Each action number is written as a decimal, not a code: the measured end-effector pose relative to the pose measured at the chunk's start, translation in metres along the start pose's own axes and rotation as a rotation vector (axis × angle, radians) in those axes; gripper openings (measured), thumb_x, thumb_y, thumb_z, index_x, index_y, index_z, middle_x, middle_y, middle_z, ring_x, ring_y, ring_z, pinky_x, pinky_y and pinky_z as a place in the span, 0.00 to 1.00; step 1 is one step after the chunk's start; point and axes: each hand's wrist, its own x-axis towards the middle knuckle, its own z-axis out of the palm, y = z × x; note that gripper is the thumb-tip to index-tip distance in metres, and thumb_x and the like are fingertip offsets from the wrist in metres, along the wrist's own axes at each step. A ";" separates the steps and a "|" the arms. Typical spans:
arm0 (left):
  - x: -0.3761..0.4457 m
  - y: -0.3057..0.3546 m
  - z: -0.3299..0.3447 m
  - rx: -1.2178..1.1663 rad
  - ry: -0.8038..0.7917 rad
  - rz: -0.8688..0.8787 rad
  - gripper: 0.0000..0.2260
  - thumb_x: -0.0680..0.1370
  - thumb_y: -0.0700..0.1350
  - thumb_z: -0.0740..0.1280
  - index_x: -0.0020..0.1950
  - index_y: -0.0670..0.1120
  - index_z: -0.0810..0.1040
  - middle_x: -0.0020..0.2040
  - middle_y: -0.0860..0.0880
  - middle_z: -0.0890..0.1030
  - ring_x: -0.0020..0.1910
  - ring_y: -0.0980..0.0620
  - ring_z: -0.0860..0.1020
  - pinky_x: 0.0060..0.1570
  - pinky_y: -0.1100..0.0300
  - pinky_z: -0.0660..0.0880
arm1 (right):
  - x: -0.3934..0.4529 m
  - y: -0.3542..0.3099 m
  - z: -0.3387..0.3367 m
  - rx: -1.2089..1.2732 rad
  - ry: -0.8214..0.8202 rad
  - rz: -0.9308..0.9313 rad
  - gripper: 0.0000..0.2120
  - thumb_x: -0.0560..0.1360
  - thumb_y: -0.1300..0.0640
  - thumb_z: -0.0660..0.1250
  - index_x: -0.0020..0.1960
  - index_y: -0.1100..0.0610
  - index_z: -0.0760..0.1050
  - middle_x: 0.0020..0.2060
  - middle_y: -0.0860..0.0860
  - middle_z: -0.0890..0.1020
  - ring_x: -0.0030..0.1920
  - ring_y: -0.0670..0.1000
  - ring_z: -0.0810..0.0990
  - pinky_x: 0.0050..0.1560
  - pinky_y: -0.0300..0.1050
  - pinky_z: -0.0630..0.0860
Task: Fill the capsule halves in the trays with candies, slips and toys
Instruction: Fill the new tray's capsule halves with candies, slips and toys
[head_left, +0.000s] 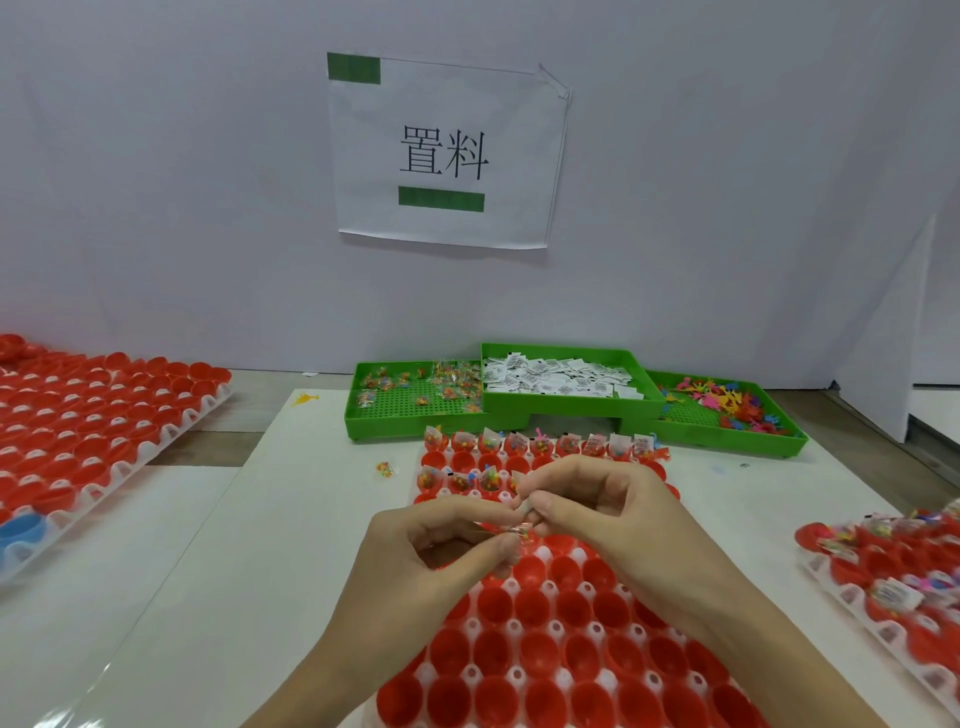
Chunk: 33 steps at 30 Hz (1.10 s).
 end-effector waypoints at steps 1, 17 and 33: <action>0.000 0.001 0.000 -0.004 0.003 -0.004 0.08 0.73 0.44 0.77 0.51 0.52 0.88 0.45 0.48 0.88 0.44 0.48 0.87 0.50 0.62 0.82 | 0.000 0.000 0.000 -0.009 0.007 -0.003 0.05 0.78 0.56 0.73 0.53 0.52 0.85 0.47 0.53 0.88 0.46 0.51 0.87 0.50 0.38 0.80; 0.002 0.008 -0.001 -0.117 0.011 -0.136 0.10 0.71 0.45 0.78 0.52 0.51 0.88 0.41 0.43 0.88 0.45 0.47 0.87 0.49 0.67 0.80 | -0.002 0.003 0.002 -0.181 0.142 -0.065 0.11 0.72 0.45 0.76 0.41 0.52 0.84 0.31 0.51 0.83 0.30 0.46 0.79 0.34 0.36 0.75; 0.005 -0.001 0.000 -0.206 0.096 -0.268 0.22 0.64 0.50 0.85 0.56 0.52 0.87 0.45 0.48 0.87 0.46 0.49 0.85 0.49 0.60 0.81 | -0.013 -0.013 0.012 -0.402 0.008 -0.108 0.08 0.79 0.45 0.69 0.46 0.46 0.85 0.38 0.45 0.85 0.39 0.47 0.85 0.41 0.39 0.80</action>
